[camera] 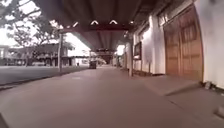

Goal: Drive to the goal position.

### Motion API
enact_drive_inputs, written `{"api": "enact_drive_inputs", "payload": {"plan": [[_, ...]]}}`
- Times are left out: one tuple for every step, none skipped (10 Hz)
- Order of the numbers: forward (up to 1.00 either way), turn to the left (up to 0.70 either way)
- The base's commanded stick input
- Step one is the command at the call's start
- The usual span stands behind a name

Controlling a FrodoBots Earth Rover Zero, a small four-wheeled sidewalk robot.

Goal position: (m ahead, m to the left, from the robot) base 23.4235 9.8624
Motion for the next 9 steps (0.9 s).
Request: {"api": "enact_drive_inputs", "payload": {"plan": [[0.85, 0.0], [0.85, 0.0], [0.85, 0.0], [0.85, 0.0], [0.85, 0.0], [0.85, 0.0], [0.85, 0.0], [0.85, 0.0], [0.85, 0.0]]}}
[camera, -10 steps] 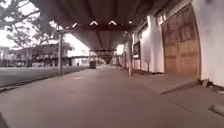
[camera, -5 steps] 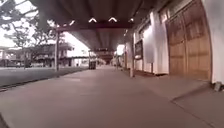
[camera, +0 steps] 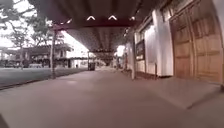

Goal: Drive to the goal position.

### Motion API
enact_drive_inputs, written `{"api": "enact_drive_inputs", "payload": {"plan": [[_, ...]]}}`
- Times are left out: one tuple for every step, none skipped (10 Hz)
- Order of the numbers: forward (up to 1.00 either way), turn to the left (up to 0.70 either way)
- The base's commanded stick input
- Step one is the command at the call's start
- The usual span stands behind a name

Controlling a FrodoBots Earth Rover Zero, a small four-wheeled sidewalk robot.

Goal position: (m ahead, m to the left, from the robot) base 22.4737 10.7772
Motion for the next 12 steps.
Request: {"api": "enact_drive_inputs", "payload": {"plan": [[0.85, 0.0], [0.85, 0.0], [0.85, 0.0], [0.85, 0.0], [0.85, 0.0], [0.85, 0.0], [0.85, 0.0], [0.85, 0.0], [0.85, 0.0], [0.85, 0.0], [0.85, 0.0], [0.85, 0.0]]}}
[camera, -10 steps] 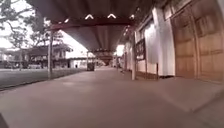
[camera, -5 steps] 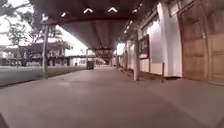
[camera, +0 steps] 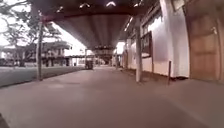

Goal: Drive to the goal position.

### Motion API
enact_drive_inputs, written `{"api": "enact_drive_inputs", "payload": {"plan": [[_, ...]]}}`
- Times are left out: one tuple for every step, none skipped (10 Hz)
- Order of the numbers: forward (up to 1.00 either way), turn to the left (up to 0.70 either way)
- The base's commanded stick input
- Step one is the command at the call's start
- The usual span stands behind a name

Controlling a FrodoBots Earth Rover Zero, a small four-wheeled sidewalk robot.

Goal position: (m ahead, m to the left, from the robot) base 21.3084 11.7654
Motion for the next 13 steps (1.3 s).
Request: {"api": "enact_drive_inputs", "payload": {"plan": [[0.85, 0.0], [0.85, 0.0], [0.85, 0.0], [0.85, 0.0], [0.85, 0.0], [0.85, 0.0], [0.85, 0.0], [0.85, 0.0], [0.85, 0.0], [0.85, 0.0], [0.85, 0.0], [0.85, 0.0], [0.85, 0.0]]}}
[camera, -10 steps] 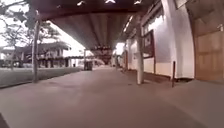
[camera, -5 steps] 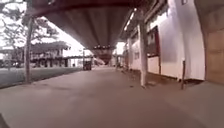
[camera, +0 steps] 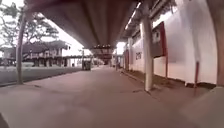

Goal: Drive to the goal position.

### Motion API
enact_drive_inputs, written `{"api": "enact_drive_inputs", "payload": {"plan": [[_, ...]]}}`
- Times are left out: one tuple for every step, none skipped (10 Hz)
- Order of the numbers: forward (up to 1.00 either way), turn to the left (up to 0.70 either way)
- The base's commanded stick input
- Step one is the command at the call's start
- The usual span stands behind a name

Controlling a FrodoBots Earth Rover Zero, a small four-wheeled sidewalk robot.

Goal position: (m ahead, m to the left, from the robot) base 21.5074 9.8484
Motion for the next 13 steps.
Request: {"api": "enact_drive_inputs", "payload": {"plan": [[0.85, 0.0], [0.85, 0.0], [0.85, 0.0], [0.85, 0.0], [0.85, 0.2], [0.85, 0.33], [0.85, 0.32], [0.85, 0.12], [0.85, 0.0], [0.85, 0.0], [0.85, 0.0], [0.85, 0.0], [0.85, 0.0]]}}
